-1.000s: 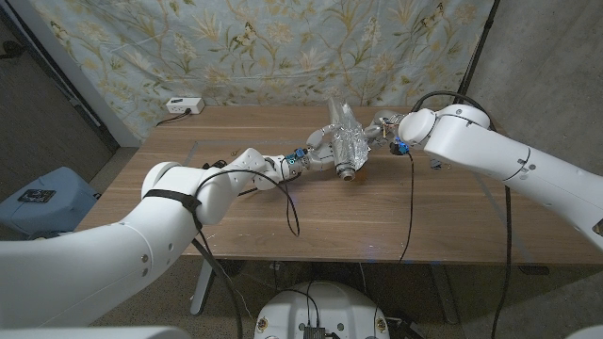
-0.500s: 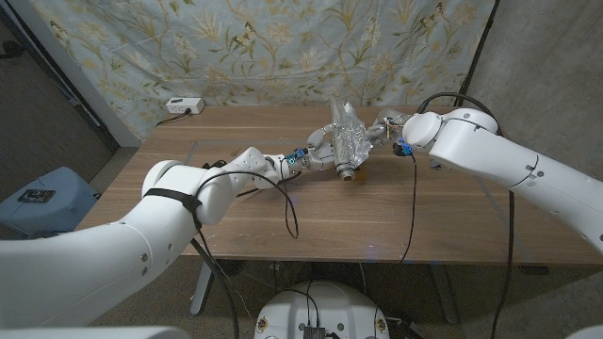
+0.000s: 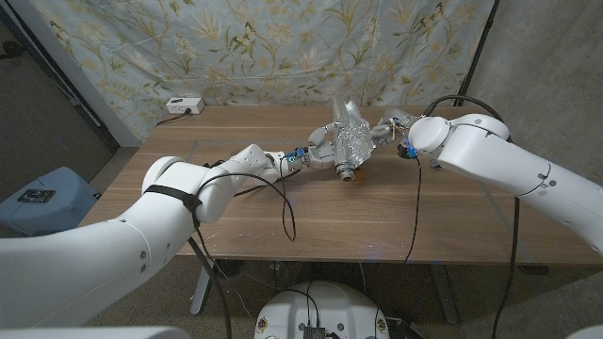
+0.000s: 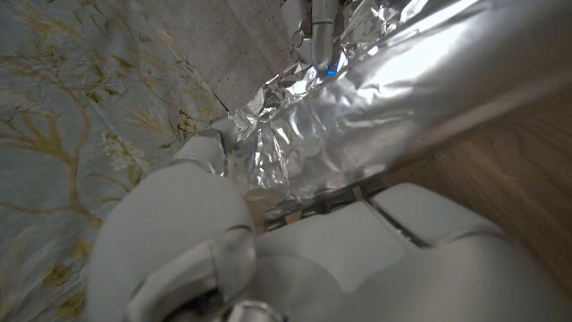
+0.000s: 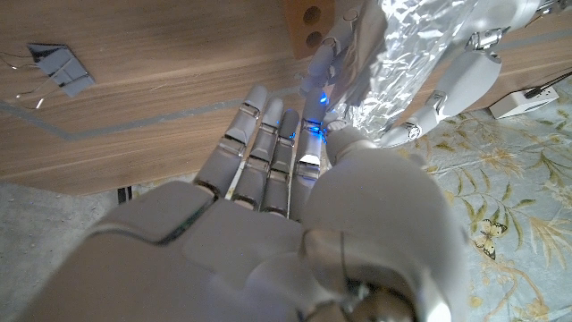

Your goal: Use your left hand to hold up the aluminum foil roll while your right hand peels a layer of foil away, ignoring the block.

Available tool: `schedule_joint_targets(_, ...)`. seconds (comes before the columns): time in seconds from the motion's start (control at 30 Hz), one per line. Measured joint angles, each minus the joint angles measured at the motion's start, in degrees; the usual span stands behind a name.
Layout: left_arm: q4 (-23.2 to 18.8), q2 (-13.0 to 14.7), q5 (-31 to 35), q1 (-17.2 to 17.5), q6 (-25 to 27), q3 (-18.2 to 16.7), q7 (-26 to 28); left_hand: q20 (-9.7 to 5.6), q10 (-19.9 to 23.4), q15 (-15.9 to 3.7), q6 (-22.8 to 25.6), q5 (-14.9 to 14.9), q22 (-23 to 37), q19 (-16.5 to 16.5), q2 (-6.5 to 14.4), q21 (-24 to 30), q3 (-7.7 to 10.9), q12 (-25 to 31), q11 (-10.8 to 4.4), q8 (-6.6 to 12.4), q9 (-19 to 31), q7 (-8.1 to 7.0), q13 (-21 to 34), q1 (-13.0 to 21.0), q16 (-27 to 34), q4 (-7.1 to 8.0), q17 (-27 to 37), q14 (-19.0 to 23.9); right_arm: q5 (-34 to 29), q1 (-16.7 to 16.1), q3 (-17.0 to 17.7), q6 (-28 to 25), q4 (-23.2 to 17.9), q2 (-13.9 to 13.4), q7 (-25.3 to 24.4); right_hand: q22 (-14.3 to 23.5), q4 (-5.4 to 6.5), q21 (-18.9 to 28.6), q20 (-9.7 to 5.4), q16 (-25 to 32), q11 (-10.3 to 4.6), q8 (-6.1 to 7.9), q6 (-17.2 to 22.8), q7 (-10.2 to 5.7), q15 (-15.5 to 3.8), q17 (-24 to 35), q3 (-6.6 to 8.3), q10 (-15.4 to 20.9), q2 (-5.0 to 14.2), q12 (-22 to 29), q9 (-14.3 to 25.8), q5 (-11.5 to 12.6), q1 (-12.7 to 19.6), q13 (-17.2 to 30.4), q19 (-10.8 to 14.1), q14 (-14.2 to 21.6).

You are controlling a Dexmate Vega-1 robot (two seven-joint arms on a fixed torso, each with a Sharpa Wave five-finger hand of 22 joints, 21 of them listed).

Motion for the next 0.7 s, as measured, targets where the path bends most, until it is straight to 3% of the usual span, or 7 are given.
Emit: schedule_joint_targets(0.7, 0.16, 0.04, -1.18, -0.37, -2.63, 0.71, 2.23, 0.0, -1.43, 0.2, -0.51, -1.23, 0.0, -0.6, -0.28, -0.44, -0.89, 0.25, -1.04, 0.0, 0.01, 0.1, -1.6, -1.64, -0.26, 0.41, -0.53, -1.42, 1.06, -2.3, 3.07, 0.74, -0.76, -0.37, -2.21, 0.0, 0.0, 0.48, -0.09, 0.0, 0.21, -0.04, 0.51, 0.1, 0.17, 0.26, 0.0, 0.21, -0.31, 0.0, 0.28, -0.44, 0.3, 0.23, 0.09, 0.41)
